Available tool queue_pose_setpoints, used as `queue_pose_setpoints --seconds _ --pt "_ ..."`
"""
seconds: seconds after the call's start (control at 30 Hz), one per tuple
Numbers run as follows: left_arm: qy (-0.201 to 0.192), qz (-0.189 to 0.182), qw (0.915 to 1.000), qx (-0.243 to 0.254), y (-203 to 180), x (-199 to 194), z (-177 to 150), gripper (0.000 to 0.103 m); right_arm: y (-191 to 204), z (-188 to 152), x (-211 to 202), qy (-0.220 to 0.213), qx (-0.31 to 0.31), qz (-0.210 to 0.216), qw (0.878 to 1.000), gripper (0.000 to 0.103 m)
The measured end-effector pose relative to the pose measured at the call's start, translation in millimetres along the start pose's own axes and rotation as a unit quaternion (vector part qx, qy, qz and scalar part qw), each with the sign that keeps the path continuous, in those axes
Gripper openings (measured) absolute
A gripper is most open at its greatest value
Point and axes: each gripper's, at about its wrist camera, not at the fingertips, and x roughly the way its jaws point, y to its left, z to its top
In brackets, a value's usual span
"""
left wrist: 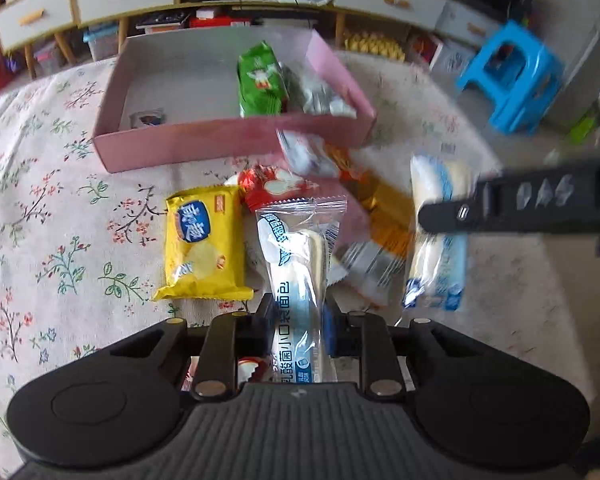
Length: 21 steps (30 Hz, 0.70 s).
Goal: Organize snacks
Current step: 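Carry both white bars into the pink box and open both grippers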
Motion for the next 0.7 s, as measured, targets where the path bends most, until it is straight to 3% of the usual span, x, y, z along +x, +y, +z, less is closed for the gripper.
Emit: queue_pose_setpoints --seconds 0.2,0.37,0.7 --pt "-0.038 -0.073 0.9952 -0.053 24 -23 14 0.021 -3 2 -3 -0.008 0.005 0.000 1.000 0.025" --pt "-0.084 -0.099 0.9876 -0.087 40 -37 29 0.021 -3 4 -4 -0.016 0.006 0.000 1.000 0.024" --pt "-0.153 -0.049 0.9788 -0.127 75 -43 61 0.021 10 24 -12 -0.072 -0.003 0.023 0.997 0.024"
